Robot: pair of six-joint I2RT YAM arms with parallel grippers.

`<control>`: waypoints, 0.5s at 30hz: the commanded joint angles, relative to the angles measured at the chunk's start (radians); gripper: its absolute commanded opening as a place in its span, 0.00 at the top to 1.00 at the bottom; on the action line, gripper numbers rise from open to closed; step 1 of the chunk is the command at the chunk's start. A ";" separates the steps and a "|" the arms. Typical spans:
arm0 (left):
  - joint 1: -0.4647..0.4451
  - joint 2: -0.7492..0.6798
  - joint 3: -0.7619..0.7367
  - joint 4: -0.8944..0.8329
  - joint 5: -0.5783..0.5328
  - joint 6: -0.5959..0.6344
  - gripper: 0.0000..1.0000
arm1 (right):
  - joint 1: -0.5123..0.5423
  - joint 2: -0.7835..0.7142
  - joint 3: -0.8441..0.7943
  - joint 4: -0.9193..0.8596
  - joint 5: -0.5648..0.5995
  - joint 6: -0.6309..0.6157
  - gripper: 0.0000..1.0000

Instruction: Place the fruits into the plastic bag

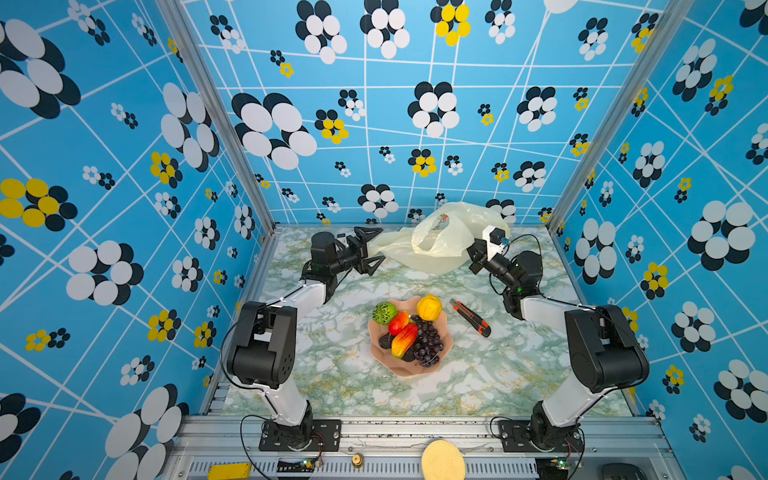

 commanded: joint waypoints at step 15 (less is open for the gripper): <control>0.031 -0.042 -0.051 -0.033 -0.014 -0.044 0.01 | 0.006 -0.043 -0.016 0.012 -0.075 -0.024 1.00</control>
